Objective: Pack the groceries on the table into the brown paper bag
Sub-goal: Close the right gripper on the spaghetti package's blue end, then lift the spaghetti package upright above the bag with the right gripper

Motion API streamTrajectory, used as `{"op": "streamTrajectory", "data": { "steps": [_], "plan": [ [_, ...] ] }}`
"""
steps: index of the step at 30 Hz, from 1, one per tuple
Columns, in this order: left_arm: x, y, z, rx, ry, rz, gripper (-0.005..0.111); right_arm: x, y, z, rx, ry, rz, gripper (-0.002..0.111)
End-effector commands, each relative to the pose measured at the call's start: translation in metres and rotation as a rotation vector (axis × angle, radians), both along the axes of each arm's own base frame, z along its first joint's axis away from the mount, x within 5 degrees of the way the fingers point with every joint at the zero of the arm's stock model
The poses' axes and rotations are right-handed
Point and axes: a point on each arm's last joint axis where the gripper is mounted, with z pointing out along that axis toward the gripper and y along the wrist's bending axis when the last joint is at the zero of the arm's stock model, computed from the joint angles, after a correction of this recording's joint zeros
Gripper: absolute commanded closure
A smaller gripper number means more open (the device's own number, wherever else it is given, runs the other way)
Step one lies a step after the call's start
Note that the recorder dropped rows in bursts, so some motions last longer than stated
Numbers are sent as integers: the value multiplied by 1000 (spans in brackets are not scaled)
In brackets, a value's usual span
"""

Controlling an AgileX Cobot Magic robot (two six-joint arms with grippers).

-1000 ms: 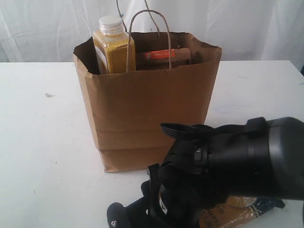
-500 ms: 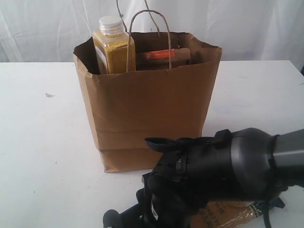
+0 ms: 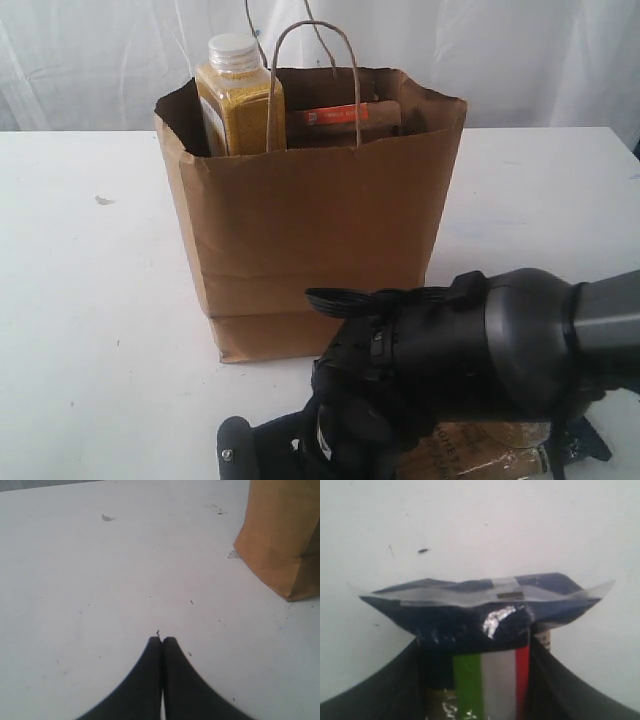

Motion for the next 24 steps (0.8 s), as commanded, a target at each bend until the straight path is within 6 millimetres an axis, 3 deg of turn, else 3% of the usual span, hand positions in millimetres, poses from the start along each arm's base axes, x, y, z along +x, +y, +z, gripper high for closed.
{"op": "streamTrajectory", "data": {
  "steps": [1,11,24],
  "plan": [
    [0,0,-2,4,4,1,107,3,0,21,111,-35,-113,108],
    [0,0,-2,4,4,1,107,0,-11,86,367,-151,-255,108],
    [0,0,-2,4,4,1,107,-13,-43,152,595,-246,-385,108]
  ]
}}
